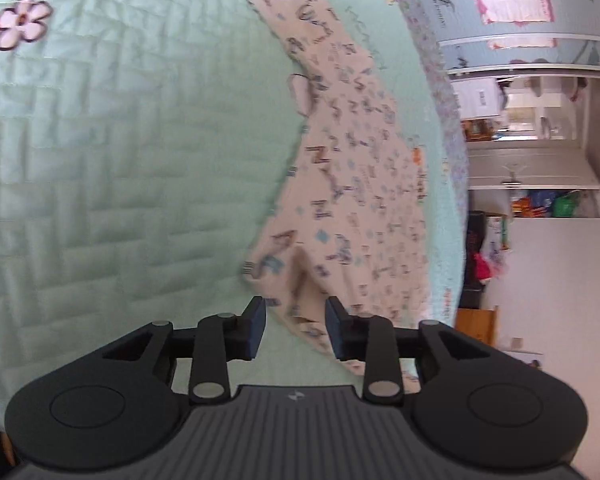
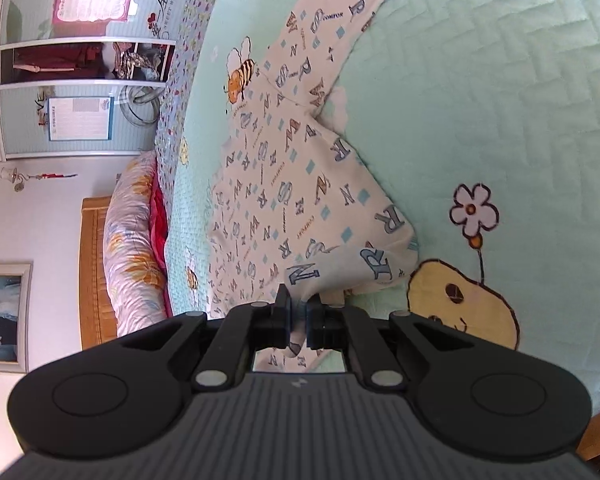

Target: Fold clothes

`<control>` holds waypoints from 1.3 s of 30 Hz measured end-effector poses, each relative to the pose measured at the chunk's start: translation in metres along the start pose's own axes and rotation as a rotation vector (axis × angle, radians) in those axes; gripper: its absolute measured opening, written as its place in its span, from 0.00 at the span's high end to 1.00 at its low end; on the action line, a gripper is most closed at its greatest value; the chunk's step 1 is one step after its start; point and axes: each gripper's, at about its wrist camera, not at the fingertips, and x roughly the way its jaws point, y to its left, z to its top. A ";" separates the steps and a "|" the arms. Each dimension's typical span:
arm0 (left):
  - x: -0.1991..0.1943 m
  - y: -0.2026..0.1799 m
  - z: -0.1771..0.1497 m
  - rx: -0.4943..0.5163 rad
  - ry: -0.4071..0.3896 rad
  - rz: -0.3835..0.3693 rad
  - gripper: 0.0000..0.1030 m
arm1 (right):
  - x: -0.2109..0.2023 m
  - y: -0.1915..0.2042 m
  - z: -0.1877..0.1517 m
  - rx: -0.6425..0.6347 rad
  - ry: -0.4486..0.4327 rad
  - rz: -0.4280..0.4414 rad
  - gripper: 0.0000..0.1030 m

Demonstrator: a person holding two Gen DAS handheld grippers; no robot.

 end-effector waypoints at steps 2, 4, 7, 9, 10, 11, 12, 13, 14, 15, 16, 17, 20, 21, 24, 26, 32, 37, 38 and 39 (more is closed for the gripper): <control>0.007 -0.010 0.001 0.000 0.009 0.007 0.56 | 0.000 0.000 -0.001 -0.003 0.002 0.001 0.94; 0.018 -0.015 0.003 -0.013 0.024 0.003 0.56 | 0.001 0.001 -0.001 -0.006 0.004 0.002 0.94; 0.033 -0.018 0.006 -0.049 0.040 0.007 0.56 | 0.003 0.001 -0.002 -0.009 0.010 0.007 0.93; 0.042 -0.020 0.008 -0.065 0.050 0.013 0.56 | 0.003 0.002 -0.003 -0.012 0.013 0.009 0.93; 0.046 -0.020 0.008 -0.067 0.055 0.021 0.56 | 0.003 0.002 -0.003 -0.014 0.015 0.011 0.93; 0.048 -0.020 0.007 -0.063 0.058 0.030 0.58 | 0.003 0.002 -0.003 -0.014 0.017 0.013 0.93; 0.051 -0.021 0.005 -0.054 0.060 0.041 0.67 | 0.003 0.002 -0.003 -0.015 0.018 0.014 0.93; 0.051 -0.021 0.003 -0.043 0.058 0.046 0.80 | 0.003 0.001 -0.003 -0.016 0.018 0.014 0.93; 0.048 -0.021 0.000 -0.031 0.050 0.046 0.96 | 0.002 0.001 -0.003 -0.018 0.017 0.015 0.93; 0.044 -0.022 -0.003 -0.016 0.039 0.043 0.97 | 0.001 0.001 -0.002 -0.026 0.011 0.014 0.93; 0.037 -0.023 -0.007 0.000 0.025 0.032 0.97 | -0.001 0.001 -0.002 -0.036 0.001 0.009 0.93; 0.029 -0.024 -0.011 0.010 0.015 0.019 0.97 | -0.003 0.002 -0.002 -0.045 -0.006 0.007 0.94; 0.000 -0.028 -0.022 0.037 -0.004 -0.015 0.97 | -0.012 0.004 -0.003 -0.054 -0.013 0.012 0.94; -0.011 -0.030 -0.027 0.050 -0.010 -0.027 0.97 | -0.016 0.005 -0.004 -0.056 -0.014 0.012 0.94; -0.038 -0.032 -0.041 0.086 -0.011 -0.045 0.97 | -0.030 0.006 -0.010 -0.068 -0.011 0.011 0.94; -0.051 -0.031 -0.053 0.105 -0.002 -0.047 0.97 | -0.039 0.006 -0.017 -0.084 -0.002 0.004 0.94; -0.052 0.009 -0.078 0.062 0.054 0.021 0.97 | -0.055 -0.023 -0.044 -0.093 0.061 -0.099 0.94; -0.030 0.045 -0.067 0.001 0.069 0.097 0.96 | -0.045 -0.054 -0.044 -0.056 0.067 -0.184 0.94; -0.032 0.048 -0.066 0.001 0.065 0.096 0.96 | -0.046 -0.056 -0.044 -0.067 0.061 -0.196 0.90; -0.037 0.048 -0.065 0.015 0.060 0.086 0.96 | -0.047 -0.057 -0.045 -0.079 0.055 -0.208 0.89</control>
